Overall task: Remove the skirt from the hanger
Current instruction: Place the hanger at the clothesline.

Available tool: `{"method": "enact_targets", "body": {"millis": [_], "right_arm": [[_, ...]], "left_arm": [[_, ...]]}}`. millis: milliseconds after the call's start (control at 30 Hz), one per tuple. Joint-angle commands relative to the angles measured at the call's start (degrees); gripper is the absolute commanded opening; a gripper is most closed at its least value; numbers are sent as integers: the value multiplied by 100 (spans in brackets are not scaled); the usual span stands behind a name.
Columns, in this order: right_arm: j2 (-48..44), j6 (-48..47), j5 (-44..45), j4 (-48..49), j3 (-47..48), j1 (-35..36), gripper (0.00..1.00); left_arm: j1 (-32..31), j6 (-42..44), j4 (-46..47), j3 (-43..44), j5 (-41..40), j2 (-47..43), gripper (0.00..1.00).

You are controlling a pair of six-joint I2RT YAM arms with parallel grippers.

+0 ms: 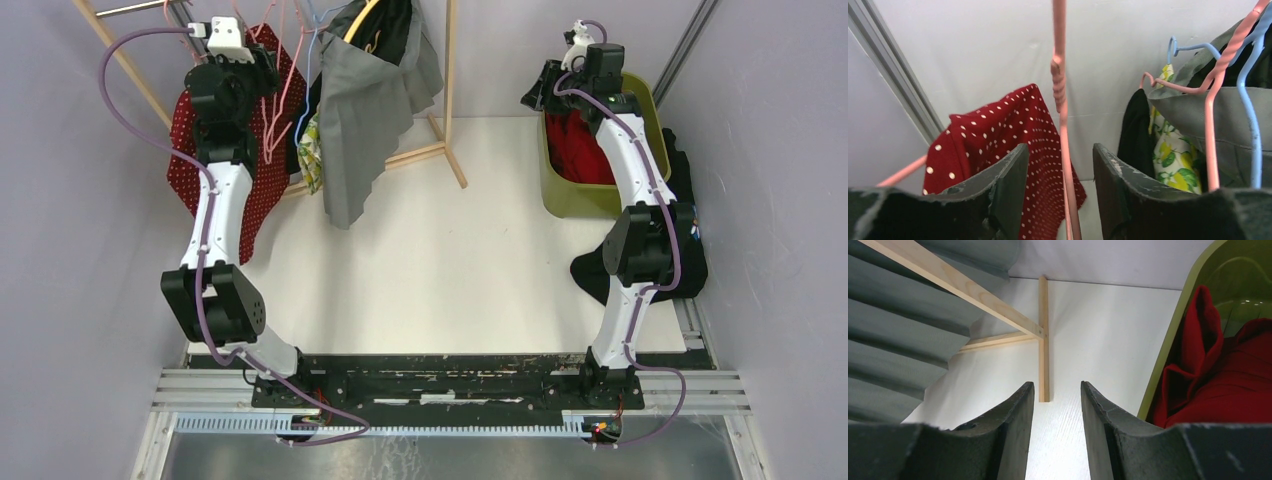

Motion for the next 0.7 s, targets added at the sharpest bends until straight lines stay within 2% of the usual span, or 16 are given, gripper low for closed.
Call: {"method": "enact_targets", "body": {"millis": [0, 133, 400, 567, 667], "right_arm": [[-15, 38, -101, 229, 139, -12, 45], [-14, 35, -143, 241, 71, -24, 45], [-62, -21, -207, 247, -79, -25, 45], [-71, 1, -236, 267, -29, -24, 45], [-62, 73, -289, 328, -24, -24, 45]], "left_arm": [[21, 71, -98, 86, 214, -427, 63], [21, 117, -218, 3, 343, -745, 69], [11, 226, -460, -614, 456, -1868, 74], [23, 566, -776, -1108, -184, -2605, 74], [162, 691, -952, -1235, -571, -2683, 71]]}}
